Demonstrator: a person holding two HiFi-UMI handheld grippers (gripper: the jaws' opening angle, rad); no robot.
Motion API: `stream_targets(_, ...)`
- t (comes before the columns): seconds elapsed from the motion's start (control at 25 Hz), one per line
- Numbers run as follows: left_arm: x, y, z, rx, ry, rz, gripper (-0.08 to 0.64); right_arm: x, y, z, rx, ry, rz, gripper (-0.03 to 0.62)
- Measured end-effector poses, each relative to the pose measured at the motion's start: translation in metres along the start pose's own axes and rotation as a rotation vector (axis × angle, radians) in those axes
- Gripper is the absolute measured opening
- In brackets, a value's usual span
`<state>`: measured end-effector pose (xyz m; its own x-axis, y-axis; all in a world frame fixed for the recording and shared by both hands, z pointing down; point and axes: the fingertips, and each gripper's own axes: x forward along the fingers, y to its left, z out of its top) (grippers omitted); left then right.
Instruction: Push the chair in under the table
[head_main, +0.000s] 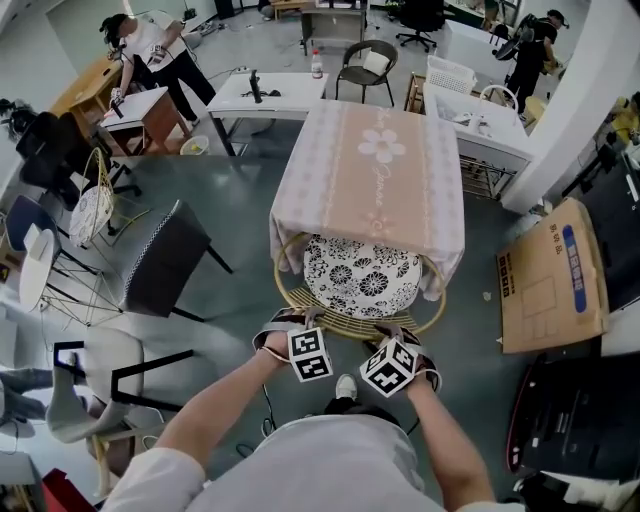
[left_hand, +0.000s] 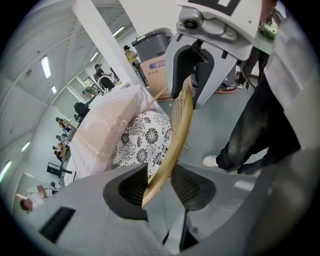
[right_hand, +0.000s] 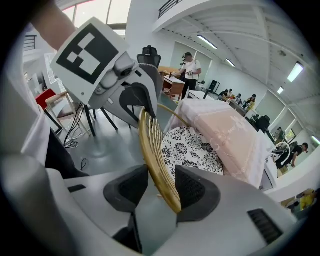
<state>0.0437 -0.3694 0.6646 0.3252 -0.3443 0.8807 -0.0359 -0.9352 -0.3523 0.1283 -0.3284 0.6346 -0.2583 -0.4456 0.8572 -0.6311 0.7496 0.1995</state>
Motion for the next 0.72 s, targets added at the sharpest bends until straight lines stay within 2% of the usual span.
stream_targets(0.24,-0.006,-0.002,-0.006,-0.049,0.002,0.037,0.146,-0.003,0.007,0.004,0.023,0.011,-0.047,0.149)
stream_targets(0.44,-0.02,-0.003,-0.005,-0.13,-0.036,0.066,0.144,-0.016,0.011,0.01,0.083,-0.041,-0.091,0.103)
stream_targets(0.52,-0.028,-0.005,-0.002,-0.168,-0.065,0.068,0.144,-0.024,0.011,0.016,0.121,-0.077,-0.119,0.065)
stream_targets(0.72,-0.053,-0.014,0.012,-0.266,-0.157,0.062,0.143,-0.049,0.012,0.027,0.237,-0.157,-0.156,0.043)
